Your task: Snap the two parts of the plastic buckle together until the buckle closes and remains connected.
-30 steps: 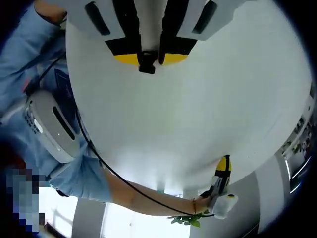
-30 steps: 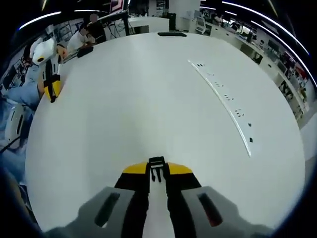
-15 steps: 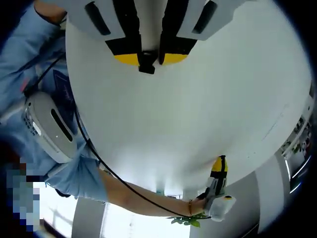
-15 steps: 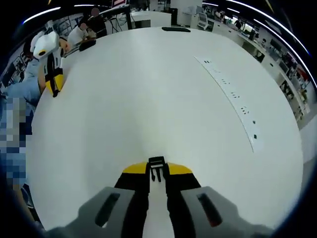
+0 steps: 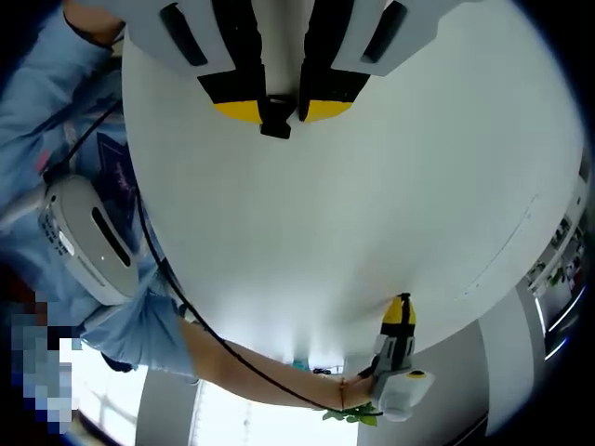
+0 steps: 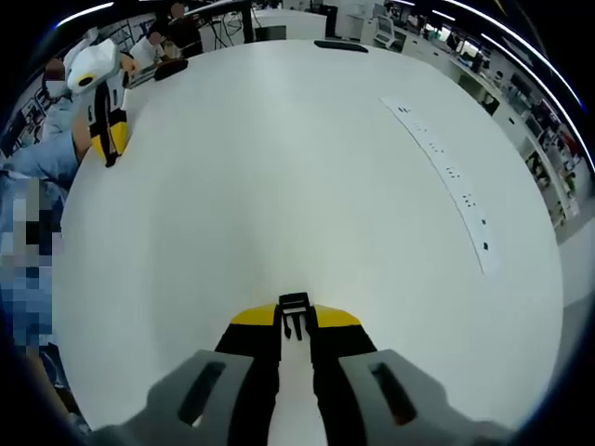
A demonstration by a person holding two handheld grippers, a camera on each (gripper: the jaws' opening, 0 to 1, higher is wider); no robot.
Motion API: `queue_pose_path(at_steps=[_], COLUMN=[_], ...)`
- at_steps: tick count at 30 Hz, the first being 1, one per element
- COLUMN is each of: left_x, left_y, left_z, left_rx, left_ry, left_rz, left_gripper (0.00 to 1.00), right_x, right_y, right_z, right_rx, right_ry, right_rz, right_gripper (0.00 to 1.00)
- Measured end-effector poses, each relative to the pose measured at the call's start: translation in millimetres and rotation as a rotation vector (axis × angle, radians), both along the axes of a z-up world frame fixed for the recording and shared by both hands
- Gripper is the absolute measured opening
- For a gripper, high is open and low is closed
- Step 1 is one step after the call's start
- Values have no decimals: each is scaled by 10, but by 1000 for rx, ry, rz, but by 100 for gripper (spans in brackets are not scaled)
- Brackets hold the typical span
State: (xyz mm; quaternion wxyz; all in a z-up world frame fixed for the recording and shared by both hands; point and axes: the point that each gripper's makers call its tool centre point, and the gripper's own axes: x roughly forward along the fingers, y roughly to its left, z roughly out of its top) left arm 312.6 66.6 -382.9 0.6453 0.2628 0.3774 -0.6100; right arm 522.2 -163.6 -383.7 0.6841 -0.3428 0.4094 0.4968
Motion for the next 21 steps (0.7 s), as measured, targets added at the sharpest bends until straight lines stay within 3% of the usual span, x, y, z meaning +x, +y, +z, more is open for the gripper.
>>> queue_pose_path(at_steps=[9,11,21], left_x=[-3,-7,5], left_y=[-10,-14,-10], left_z=[-15,-21,-25], left_rx=[5,6,4], left_ry=[-7,-7,-5], left_rz=[0,-1,1], left_gripper=[13,13,13], right_x=[-153,-209,-379], right_y=[-50,-110,-146], right_z=[6,-2,-13], right_rx=[-25,-50,-67], right_ry=[-12,8,-8], right_rz=[-11,-61,-105], right_gripper=[11,11,11])
